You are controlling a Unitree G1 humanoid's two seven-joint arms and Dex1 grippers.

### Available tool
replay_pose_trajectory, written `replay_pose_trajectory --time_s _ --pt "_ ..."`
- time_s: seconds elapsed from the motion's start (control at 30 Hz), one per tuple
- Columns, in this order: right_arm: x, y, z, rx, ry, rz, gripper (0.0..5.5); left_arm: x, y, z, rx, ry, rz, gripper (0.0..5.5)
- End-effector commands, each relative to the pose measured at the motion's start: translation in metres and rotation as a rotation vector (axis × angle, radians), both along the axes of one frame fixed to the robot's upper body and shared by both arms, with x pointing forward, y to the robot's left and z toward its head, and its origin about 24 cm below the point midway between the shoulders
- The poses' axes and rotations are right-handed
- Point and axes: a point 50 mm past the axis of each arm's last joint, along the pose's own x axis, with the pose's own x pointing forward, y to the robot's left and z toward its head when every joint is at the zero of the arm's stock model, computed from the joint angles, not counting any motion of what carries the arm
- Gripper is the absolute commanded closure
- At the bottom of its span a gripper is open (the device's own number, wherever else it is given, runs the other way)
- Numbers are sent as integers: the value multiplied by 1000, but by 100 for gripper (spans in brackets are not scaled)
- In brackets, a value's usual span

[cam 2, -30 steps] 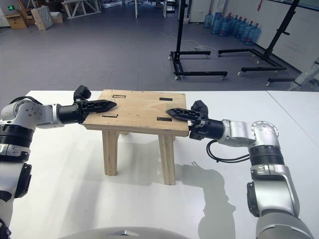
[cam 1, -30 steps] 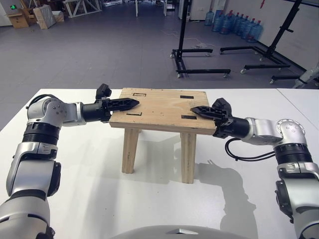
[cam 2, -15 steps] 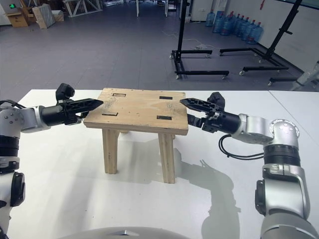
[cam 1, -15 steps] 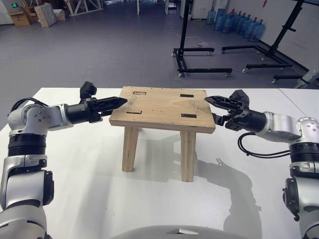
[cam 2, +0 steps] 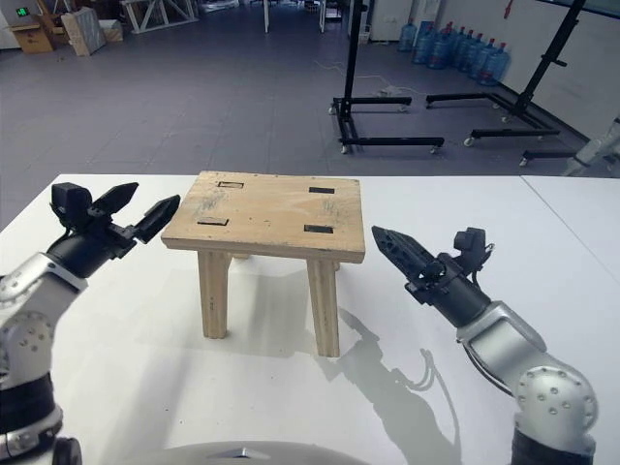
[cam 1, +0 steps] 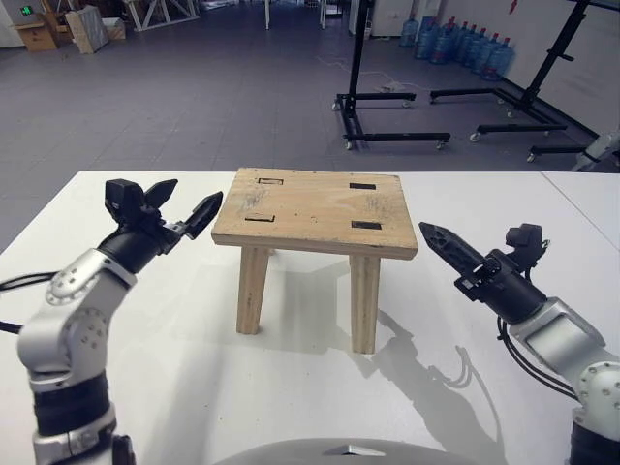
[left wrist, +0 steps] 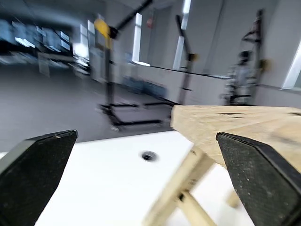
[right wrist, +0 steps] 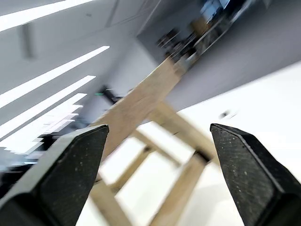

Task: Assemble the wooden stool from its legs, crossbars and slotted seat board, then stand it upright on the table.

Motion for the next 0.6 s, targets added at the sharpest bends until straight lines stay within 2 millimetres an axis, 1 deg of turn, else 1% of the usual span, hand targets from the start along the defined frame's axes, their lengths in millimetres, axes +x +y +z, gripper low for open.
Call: replay_pose_trajectory --time_s 0.03,0.1,0.13,0.2,0.3,0.33,0.4,0.47,0.53,0.6 --pt "-9 24 32 -385 -499 -212 154 -22 -25 9 164 -272 236 10" --pt "-11 25 32 -388 -541 -263 154 -23 -16 12 167 -295 335 10" --pt "-13 26 34 -371 -563 -289 154 -27 -16 15 155 -310 364 10" --pt "-18 32 38 -386 -632 -308 154 -35 -23 21 125 -335 354 10" --pt "-22 42 40 -398 -701 -278 154 -48 -32 35 176 -419 332 10" --pt "-23 48 36 -400 -713 -239 154 -47 -38 32 182 -416 290 10" --pt "-17 55 27 -402 -721 -187 154 -44 -47 22 161 -377 224 10" --pt "-8 59 18 -417 -733 -152 154 -37 -51 10 141 -333 192 10" --pt "4 60 7 -453 -747 -144 154 -27 -53 -8 159 -283 178 10" --pt "21 56 -10 -540 -769 -193 154 -11 -57 -33 220 -248 161 10"
